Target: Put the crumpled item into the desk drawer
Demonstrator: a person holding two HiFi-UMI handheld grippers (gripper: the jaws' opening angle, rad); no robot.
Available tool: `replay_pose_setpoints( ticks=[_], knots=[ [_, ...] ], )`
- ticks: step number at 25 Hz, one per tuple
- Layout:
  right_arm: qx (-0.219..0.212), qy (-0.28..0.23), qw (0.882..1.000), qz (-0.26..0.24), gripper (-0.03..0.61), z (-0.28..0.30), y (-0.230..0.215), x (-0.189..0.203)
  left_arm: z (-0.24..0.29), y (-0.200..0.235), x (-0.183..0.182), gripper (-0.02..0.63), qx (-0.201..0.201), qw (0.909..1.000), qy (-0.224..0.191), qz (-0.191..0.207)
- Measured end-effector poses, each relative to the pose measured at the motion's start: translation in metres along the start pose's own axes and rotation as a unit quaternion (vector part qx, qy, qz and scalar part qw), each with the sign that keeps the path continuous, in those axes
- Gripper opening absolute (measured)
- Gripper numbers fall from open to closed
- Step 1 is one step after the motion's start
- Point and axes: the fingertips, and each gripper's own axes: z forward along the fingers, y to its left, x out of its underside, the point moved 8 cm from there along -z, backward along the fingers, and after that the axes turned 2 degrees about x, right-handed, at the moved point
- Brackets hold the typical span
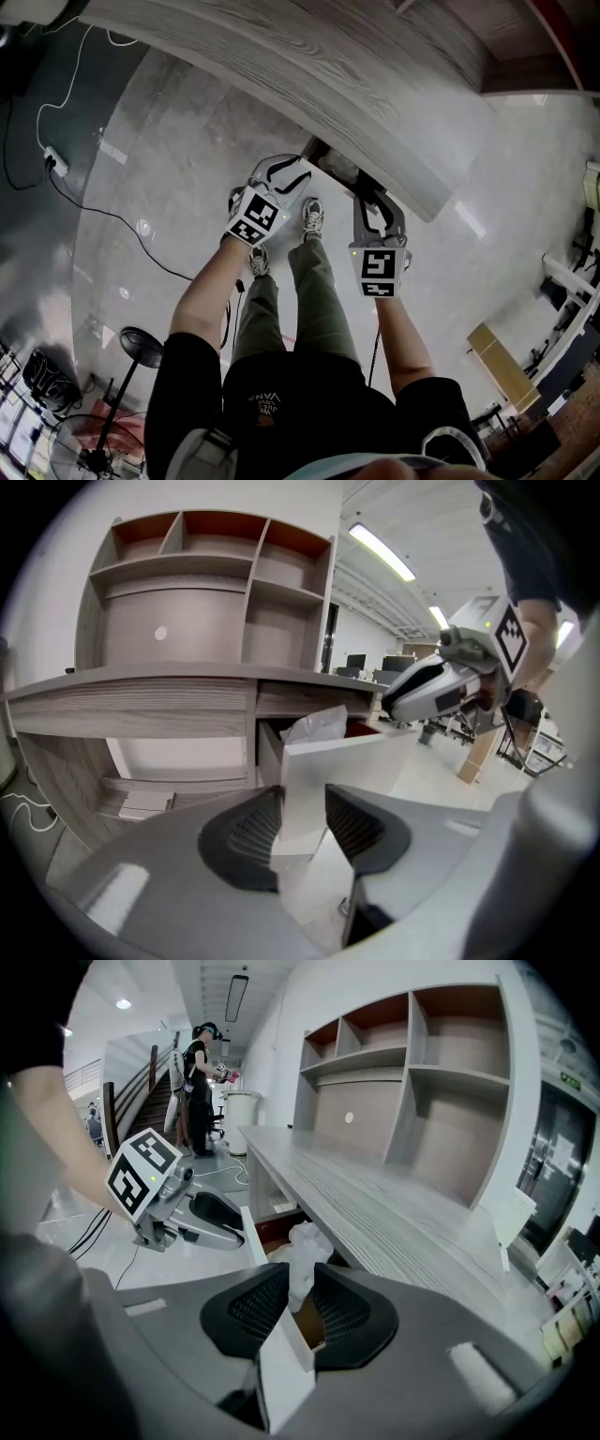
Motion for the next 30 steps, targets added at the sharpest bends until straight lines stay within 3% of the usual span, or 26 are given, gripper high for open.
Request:
replay_pose_setpoints(
  ticks=[15,21,25,30],
  knots=[
    [0.037,-0.023,0.998,0.036,0.061,-0.033,0.000,-0.003,-0.043,-0.011,-0.020,0.175,-0.016,0.9992,-0.037,0.000],
    [0.059,-0.049,0.995,0.059,0.005,-0.053,0.003,-0.008,-0.074,-0.016,-0.033,0.174,-0.039,0.9966,-0.070,-0.021],
    [0.068,-0.061,0.993,0.072,0.003,-0.066,0.005,-0.015,-0.095,-0.021,-0.042,0.173,-0.047,0.9941,-0.089,-0.040],
    [0.084,-0.075,0.990,0.079,0.003,-0.084,0.008,-0.025,-0.122,-0.031,-0.057,0.125,-0.055,0.9914,-0.112,-0.041]
  ],
)
